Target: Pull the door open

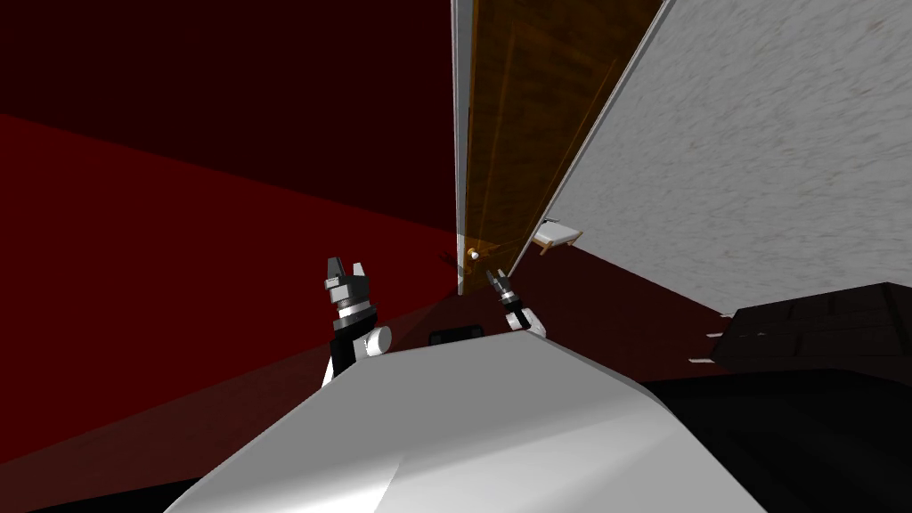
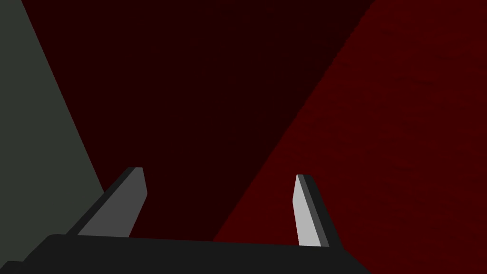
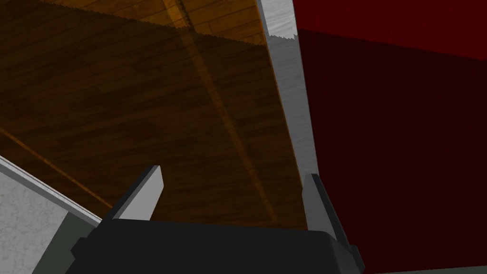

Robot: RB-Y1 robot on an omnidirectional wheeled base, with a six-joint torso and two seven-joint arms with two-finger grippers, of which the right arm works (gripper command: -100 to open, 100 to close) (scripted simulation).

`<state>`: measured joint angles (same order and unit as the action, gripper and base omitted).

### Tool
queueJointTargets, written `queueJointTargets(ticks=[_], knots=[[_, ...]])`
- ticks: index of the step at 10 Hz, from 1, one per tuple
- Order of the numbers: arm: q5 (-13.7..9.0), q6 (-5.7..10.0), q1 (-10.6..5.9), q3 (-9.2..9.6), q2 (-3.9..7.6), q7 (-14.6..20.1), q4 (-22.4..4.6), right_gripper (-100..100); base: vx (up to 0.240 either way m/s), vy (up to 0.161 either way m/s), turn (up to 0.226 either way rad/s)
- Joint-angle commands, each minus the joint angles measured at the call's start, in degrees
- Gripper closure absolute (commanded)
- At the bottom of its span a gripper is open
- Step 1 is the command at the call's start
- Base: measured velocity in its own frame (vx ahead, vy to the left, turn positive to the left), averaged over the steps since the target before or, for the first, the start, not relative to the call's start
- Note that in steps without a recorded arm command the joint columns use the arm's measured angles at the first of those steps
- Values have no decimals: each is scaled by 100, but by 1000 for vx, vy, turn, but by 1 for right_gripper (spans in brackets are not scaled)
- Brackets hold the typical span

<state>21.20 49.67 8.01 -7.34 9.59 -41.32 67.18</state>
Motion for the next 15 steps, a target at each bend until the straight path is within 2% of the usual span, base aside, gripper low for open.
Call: queueJointTargets(ticks=[1,3,4,10,11,14,15], knots=[[74,59,-88,-46,44,-176,-263,-100,87,4,1],[163,126,-185,-92,69,-383,-565,-100,104,15,3],[163,126,-185,-92,69,-383,-565,-100,64,8,1],[409,308,-447,-217,135,-949,-1387,-100,83,11,2],[409,308,-447,-217,135,-949,-1387,-100,59,2,1],[517,388,-563,-273,164,-1198,-1749,-100,62,3,2],[576,432,-626,-303,180,-1335,-1948,-100,102,21,5]])
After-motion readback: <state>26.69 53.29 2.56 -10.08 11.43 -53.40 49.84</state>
